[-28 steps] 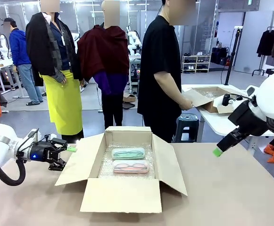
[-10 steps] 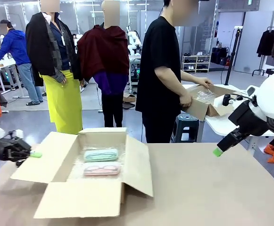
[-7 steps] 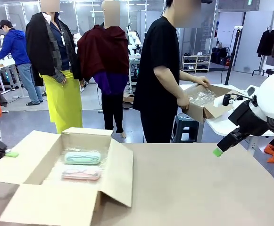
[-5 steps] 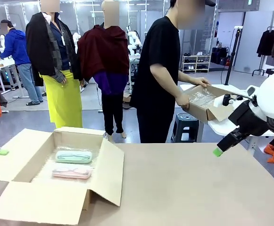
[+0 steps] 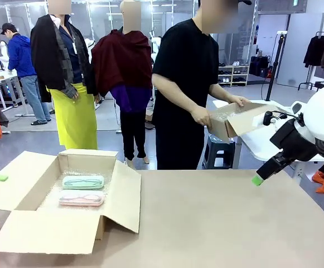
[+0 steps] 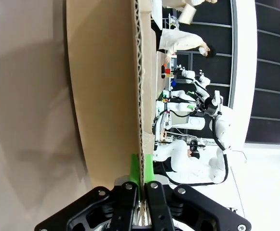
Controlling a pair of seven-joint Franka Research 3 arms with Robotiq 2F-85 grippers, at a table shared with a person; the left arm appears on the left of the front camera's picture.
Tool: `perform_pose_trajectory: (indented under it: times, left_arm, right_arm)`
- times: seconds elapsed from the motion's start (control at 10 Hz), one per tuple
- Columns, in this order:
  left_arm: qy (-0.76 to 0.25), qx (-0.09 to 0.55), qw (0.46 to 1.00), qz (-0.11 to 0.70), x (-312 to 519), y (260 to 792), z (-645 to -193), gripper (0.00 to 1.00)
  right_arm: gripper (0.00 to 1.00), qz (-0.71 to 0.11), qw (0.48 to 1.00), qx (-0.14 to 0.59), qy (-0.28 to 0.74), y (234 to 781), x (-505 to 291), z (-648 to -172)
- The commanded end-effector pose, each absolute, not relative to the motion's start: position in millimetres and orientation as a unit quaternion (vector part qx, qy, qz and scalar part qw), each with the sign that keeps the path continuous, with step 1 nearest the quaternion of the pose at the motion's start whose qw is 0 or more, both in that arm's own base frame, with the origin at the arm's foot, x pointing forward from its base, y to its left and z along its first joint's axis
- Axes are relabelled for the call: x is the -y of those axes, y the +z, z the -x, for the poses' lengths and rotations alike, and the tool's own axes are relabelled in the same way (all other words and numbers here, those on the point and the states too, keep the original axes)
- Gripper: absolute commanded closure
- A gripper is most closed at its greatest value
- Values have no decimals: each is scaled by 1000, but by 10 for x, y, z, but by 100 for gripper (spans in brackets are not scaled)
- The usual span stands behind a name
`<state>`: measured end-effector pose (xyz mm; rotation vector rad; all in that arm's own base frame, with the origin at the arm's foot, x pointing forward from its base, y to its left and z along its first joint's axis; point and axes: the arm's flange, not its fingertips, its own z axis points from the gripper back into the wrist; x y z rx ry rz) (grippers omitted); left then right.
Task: Pack the glasses set securely to prepare it for shipping.
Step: Position the Package Box on the left side of the table.
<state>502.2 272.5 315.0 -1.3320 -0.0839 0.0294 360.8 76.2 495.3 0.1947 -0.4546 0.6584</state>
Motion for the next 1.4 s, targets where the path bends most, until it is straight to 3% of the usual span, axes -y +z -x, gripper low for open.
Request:
perform_pose_trajectory:
  times: [0.0,0.1,0.2,0.3,0.4,0.5,0.6,0.7,0.8,0.9,1.0,1.3]
  left_arm:
    - [26,46,783,620,-2729,3193,-5075,100]
    - [27,48,784,619,-2729,3194,-5074,100]
    - [24,51,783,620,-2729,3211,-5060,89]
    - [24,51,786,616,-2724,3218,-5059,87]
    - [33,58,791,608,-2729,3223,-5048,58]
    - [33,65,791,607,-2746,3272,-4999,58]
    - [36,77,793,603,-2767,3325,-4952,24]
    - [35,84,796,598,-2759,3365,-4894,52]
    - [39,93,802,588,-2765,3396,-4854,0]
    - [39,103,806,582,-2759,3426,-4817,19]
    - [37,110,810,575,-2752,3468,-4750,0]
    - [30,145,815,560,-2735,3684,-4516,0]
  right_arm:
    - [0,-91,916,223,320,4965,-772,-3595]
    - [0,-91,916,223,320,4965,-772,-3595]
    - [0,-91,916,223,320,4965,-772,-3595]
    - [0,-91,916,223,320,4965,-772,-3595]
    - [0,-91,916,223,320,4965,-772,-3595]
    - [0,-91,916,223,320,4965,-772,-3595]
    - [0,-91,916,223,320,4965,-772,-3595]
    - [0,-91,916,223,320,4965,-772,-3595]
    - [0,-91,916,223,320,4965,-772,-3595]
    - [0,-91,916,223,320,4965,-772,-3595]
    - [0,-91,916,223,320,4965,-772,-3595]
    - [0,-91,916,223,320,4965,-772,-3595]
